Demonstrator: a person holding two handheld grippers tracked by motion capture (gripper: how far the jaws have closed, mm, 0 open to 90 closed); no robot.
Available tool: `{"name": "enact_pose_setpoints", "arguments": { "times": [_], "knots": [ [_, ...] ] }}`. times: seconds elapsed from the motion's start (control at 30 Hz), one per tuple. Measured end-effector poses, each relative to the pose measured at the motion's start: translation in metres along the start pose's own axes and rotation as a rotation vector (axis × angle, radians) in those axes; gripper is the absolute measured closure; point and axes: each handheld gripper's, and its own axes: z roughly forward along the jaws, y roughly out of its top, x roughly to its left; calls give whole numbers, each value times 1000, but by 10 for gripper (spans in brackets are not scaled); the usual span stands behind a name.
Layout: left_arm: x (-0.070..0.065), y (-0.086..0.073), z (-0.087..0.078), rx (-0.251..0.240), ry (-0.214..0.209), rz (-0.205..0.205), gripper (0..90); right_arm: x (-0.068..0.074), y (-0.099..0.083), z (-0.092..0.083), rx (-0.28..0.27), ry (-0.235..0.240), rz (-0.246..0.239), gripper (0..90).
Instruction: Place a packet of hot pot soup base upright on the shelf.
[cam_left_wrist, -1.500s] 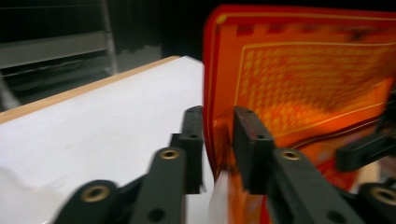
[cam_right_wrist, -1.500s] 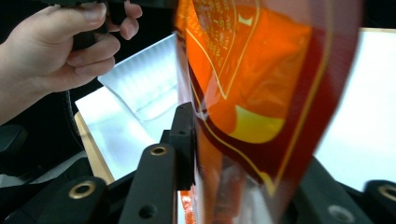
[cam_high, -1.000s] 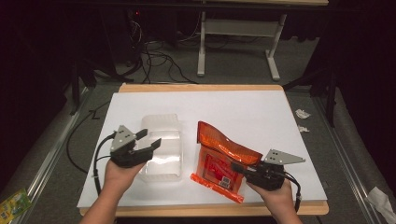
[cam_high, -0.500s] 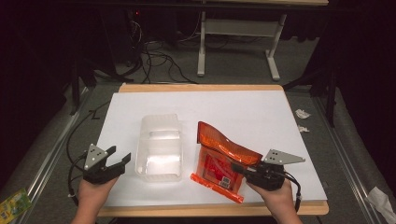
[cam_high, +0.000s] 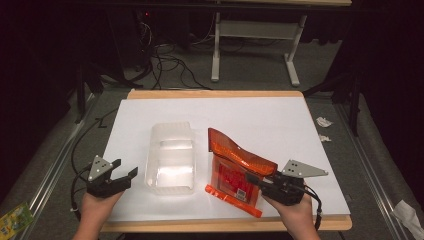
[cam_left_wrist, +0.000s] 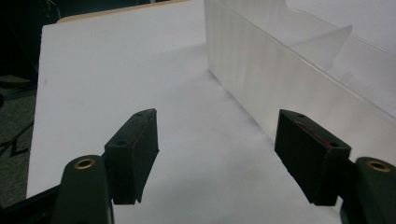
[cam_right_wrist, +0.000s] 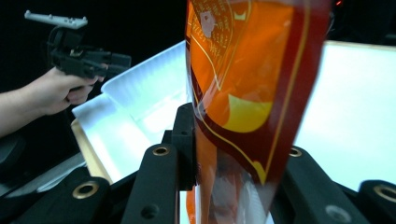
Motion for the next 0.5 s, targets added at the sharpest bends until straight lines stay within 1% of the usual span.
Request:
{"name": "enact_pose_setpoints", "arguments": {
  "times": [0.17, 0.3, 0.4, 0.5],
  "knots": [
    [2, -1, -1, -13, -15, -18, 307, 2, 6, -4, -30, -47, -8, 726],
    [3, -1, -1, -20, -15, -31, 304, 2, 9, -7, -58, -65, -3, 726],
    [3, -1, 0, -19, -14, -27, 300, 3, 13, -7, -73, -85, -11, 726],
    [2, -2, 1, -16, -17, -21, 295, 3, 17, -8, -94, -100, -5, 726]
  ]
}}
